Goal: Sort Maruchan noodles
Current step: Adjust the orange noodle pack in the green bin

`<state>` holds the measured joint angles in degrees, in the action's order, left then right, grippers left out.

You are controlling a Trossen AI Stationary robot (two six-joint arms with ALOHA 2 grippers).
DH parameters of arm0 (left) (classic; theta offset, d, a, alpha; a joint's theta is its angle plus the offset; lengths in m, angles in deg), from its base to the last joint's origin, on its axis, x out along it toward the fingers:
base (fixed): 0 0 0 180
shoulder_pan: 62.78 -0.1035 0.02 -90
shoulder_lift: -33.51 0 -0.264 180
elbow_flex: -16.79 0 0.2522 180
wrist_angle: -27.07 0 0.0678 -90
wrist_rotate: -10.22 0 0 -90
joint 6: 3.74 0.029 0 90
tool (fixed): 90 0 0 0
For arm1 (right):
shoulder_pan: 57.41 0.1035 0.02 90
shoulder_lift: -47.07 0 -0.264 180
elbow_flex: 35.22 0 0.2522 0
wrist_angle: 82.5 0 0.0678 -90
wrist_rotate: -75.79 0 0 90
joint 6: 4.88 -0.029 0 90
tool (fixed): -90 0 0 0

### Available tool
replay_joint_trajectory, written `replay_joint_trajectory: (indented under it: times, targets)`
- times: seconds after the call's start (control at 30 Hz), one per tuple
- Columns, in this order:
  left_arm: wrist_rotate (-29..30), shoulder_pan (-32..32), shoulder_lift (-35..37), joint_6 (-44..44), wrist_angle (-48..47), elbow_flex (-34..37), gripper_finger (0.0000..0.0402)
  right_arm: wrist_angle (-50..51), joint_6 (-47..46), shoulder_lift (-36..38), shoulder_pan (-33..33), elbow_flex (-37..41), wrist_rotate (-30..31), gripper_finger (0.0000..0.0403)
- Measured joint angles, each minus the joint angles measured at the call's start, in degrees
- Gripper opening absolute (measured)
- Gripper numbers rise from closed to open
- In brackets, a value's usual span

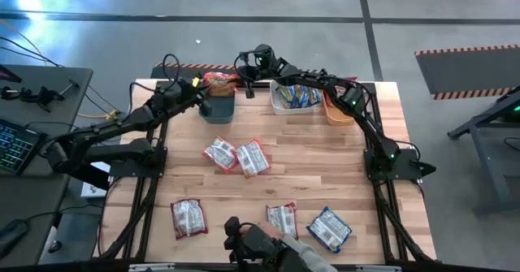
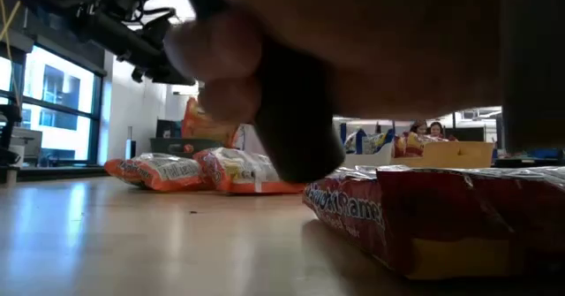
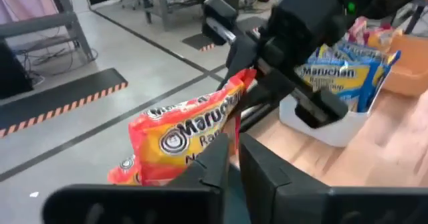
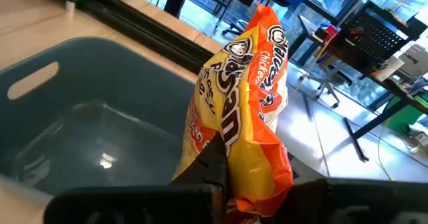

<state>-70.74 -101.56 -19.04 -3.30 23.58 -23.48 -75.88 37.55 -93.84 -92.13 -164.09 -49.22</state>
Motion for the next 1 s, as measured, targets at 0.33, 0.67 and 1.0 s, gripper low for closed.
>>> replay_joint_trajectory:
  times: [0.33,0.67,1.0]
  targets:
    - [0.0,0.76,-3.77,1.14,0.02,0.71,0.0001,-1.46,0.05,-2.66,0.38,0.0,-0.6,0.002]
    - [0.02,4.59,-10.83,6.17,-0.06,0.71,0.0,-0.93,0.06,-2.89,1.11,0.0,-0.58,0.002]
    - [5.01,4.84,-17.34,4.75,0.08,0.71,0.0,-0.4,0.03,-3.2,1.2,0.0,-0.38,0.0022]
